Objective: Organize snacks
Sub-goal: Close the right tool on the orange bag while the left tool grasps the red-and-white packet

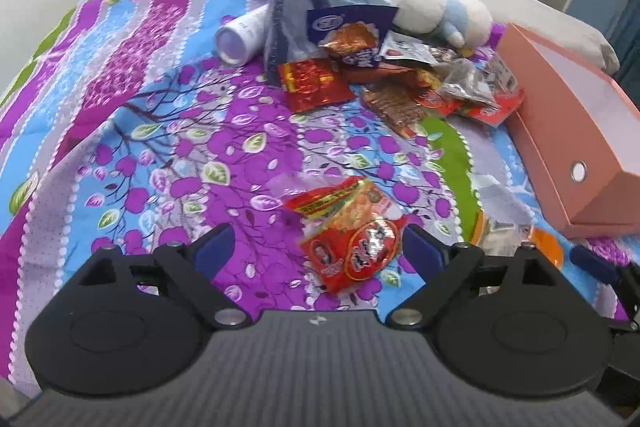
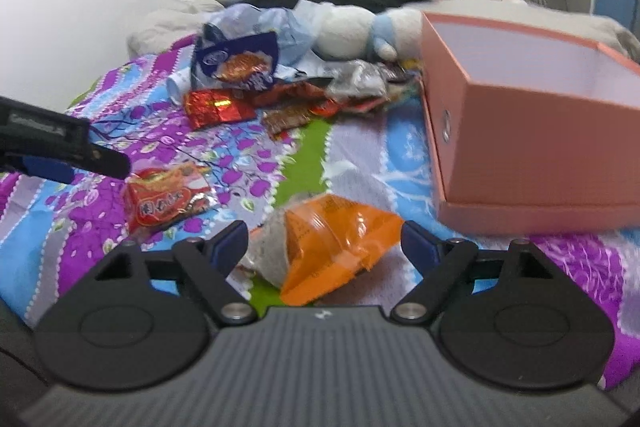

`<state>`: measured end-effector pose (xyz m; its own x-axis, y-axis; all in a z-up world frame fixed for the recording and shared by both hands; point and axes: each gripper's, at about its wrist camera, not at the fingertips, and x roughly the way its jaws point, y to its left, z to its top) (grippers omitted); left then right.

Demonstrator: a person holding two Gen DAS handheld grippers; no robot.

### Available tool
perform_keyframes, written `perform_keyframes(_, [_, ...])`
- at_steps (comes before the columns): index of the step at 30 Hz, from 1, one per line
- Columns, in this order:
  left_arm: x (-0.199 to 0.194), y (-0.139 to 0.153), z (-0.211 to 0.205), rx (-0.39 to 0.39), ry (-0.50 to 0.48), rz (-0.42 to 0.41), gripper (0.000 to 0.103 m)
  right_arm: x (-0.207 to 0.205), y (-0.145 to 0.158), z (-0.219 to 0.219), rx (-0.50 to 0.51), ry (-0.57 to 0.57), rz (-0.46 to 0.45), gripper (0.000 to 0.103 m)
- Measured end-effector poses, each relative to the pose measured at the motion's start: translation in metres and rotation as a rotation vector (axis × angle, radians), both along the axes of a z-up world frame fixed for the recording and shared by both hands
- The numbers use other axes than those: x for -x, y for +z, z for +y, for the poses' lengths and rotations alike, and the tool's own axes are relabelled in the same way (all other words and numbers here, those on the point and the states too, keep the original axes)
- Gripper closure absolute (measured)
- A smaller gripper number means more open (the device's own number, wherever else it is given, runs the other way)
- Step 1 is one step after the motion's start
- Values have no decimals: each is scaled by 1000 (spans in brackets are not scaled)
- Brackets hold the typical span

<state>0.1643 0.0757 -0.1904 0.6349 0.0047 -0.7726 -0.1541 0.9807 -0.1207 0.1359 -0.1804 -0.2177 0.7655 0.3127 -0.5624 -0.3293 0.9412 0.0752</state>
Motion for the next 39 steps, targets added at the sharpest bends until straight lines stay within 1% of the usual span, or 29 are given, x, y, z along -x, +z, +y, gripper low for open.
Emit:
perform_keyframes(3, [-3, -2, -9, -15, -49, -8, 10, -3, -4, 2, 11, 21, -1, 18])
perform_keyframes(7, [-11, -9, -18, -12, -103, 12, 10, -6, -10, 3, 31, 20, 2, 18])
perform_keyframes(11, [-20, -22, -27, -55, -133, 35, 10, -8, -16, 5, 49, 41, -26, 18])
perform_keyframes(18, [-37, -44, -26, -89, -126, 89, 10, -11, -25, 16, 103, 115, -79, 16])
perform_keyframes(22, [-44, -56, -25, -75, -121, 129, 10, -10, -27, 20, 154, 156, -94, 16])
perform_keyframes(23, [-45, -59, -25, -70, -116, 132, 9, -10, -27, 21, 167, 169, -98, 16])
perform_keyframes(25, [-47, -60, -26, -66, -112, 125, 7, -10, -28, 22, 202, 205, -102, 15])
perform_keyframes(28, [-51, -62, -27, -60, -103, 127, 3, -11, -24, 22, 251, 291, -110, 15])
perform_keyframes(35, [-56, -65, -28, -54, -94, 122, 2, -9, -18, 23, 348, 452, -109, 17])
perform_keyframes(37, [-57, -66, -28, -48, -88, 118, 3, -10, -15, 21, 350, 468, -107, 17])
perform_keyframes(39, [-57, -67, -27, -44, -85, 113, 3, -10, -11, 18, 334, 455, -98, 17])
